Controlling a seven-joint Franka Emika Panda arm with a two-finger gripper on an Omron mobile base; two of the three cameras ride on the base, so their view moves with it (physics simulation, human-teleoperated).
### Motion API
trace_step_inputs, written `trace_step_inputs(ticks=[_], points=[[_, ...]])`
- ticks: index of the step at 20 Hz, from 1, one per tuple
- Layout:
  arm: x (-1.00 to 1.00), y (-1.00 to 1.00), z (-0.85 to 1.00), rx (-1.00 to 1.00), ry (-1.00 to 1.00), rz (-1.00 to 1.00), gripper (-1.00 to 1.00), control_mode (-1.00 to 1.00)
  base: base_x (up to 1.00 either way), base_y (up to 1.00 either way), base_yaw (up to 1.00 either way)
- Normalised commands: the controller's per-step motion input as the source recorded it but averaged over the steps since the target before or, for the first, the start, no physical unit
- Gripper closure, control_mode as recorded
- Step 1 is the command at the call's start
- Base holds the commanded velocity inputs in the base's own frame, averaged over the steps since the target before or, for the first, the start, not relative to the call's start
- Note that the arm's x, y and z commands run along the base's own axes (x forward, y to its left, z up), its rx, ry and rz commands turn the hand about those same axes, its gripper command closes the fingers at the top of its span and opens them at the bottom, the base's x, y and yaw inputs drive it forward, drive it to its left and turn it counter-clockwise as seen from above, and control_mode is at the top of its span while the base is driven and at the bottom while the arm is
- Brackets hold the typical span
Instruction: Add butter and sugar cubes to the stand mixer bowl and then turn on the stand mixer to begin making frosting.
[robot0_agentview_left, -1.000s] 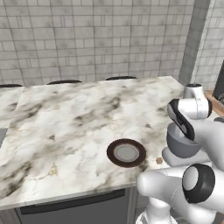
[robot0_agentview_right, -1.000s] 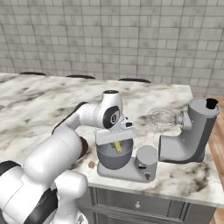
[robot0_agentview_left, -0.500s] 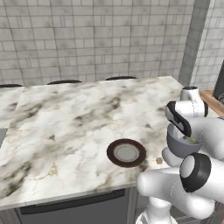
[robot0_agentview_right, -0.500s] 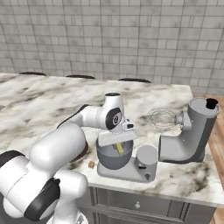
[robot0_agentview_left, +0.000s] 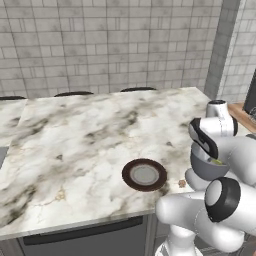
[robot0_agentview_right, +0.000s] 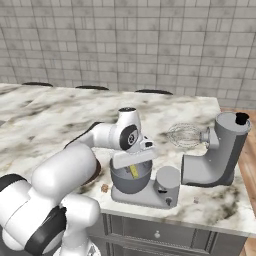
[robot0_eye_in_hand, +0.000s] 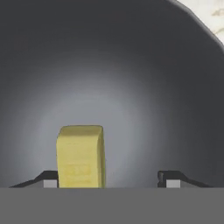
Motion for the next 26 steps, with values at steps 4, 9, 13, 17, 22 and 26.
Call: trace_step_inputs(ticks=[4,9,13,17,22,26], points=[[0.02,0.00,0.00,0.00,0.00,0.05,-1.00,-1.00,0.00,0.00,0.00],[0.02,0.00,0.00,0.00,0.00,0.04,-1.00,-1.00,0.00,0.00,0.00],[0.04,0.00,0.00,0.00,0.00,0.03,-1.00,-1.00,0.00,0.00,0.00],[-0.01,0.00,0.02,0.00,0.00,0.01,-1.00,-1.00,0.00,0.00,0.00],[-0.05,0.00,0.01,0.00,0.00,0.00,-1.00,-1.00,0.00,0.00,0.00],[-0.12,0.00,0.17,0.00,-0.02,0.00,-1.00,-1.00,0.00,0.00,0.00]])
